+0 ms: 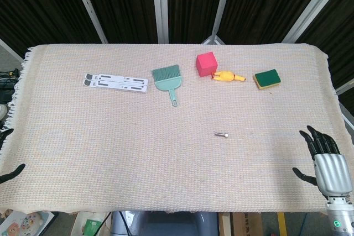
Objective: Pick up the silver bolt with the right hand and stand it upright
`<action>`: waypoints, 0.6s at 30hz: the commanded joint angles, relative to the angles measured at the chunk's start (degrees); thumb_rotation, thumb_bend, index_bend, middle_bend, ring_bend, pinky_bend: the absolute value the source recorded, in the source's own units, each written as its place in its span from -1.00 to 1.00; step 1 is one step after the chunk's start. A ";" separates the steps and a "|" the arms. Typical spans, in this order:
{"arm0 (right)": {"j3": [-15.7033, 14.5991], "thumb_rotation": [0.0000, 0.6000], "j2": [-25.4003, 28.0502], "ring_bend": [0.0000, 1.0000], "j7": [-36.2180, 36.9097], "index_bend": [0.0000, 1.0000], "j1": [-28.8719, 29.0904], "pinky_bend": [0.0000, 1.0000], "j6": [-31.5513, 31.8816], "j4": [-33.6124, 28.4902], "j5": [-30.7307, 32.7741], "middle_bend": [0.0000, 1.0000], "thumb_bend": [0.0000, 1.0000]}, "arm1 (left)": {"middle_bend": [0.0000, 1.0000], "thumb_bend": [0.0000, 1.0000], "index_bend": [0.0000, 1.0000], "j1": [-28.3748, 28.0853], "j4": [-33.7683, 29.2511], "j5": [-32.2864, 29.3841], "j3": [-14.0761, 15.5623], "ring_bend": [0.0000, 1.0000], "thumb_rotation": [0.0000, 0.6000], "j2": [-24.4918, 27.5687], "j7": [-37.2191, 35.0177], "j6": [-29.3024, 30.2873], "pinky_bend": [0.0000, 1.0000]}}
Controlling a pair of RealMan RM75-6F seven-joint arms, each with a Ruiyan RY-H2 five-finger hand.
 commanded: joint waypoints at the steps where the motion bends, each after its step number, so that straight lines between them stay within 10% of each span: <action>1: 0.94 1.00 0.68 -0.72 -1.56 -0.61 2.04 -0.70 -3.03 -1.58 1.00 -0.76 -0.82 | -1.00 -0.54 -0.66 0.02 -0.09 -0.18 -0.09 -1.00 1.00 0.01 -0.04 -0.05 -0.62; 18: 10.52 1.00 -2.24 -0.72 -28.67 -0.55 24.73 -0.70 -29.86 -12.26 29.91 -0.75 -0.82 | -1.00 -0.54 -0.66 -0.23 0.30 -0.69 -0.48 -1.00 1.00 0.18 0.00 -0.54 -0.64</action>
